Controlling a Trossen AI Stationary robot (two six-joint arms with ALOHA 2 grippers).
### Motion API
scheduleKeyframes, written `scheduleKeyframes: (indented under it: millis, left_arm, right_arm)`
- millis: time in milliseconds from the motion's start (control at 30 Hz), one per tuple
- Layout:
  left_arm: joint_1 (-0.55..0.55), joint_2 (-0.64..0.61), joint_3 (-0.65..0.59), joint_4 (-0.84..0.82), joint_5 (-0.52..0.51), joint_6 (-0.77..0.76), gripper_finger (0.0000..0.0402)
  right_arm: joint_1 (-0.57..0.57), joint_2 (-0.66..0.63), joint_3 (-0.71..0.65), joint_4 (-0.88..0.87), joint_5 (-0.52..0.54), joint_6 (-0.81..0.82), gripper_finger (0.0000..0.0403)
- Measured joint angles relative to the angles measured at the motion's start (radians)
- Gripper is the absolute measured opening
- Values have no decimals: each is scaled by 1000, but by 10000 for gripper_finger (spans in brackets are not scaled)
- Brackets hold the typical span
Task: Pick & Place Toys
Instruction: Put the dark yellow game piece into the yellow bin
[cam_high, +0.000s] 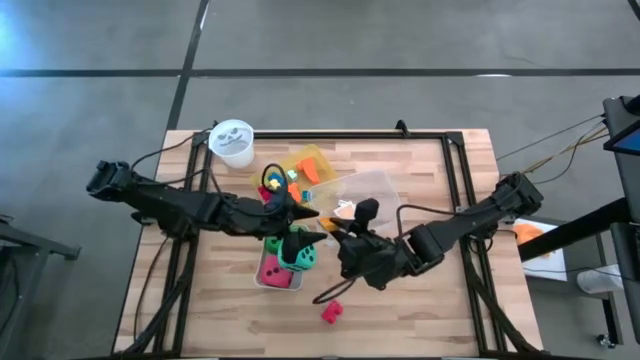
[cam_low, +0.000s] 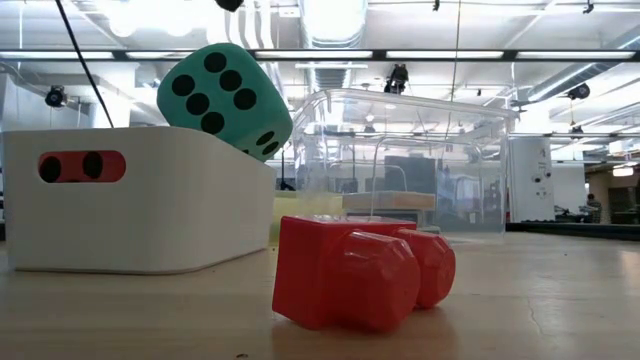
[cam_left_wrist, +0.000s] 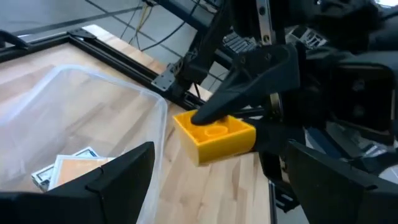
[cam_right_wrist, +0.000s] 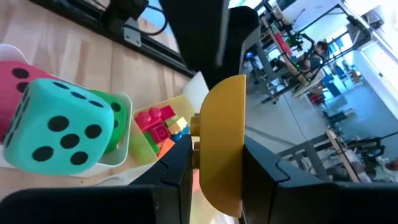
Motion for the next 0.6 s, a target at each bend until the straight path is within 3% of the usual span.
scheduleKeyframes:
  millis: [600]
  left_arm:
    - [40,5,0,11,-22,17,345]
  right_arm:
    - [-43,6,4,87,-54,-79,84]
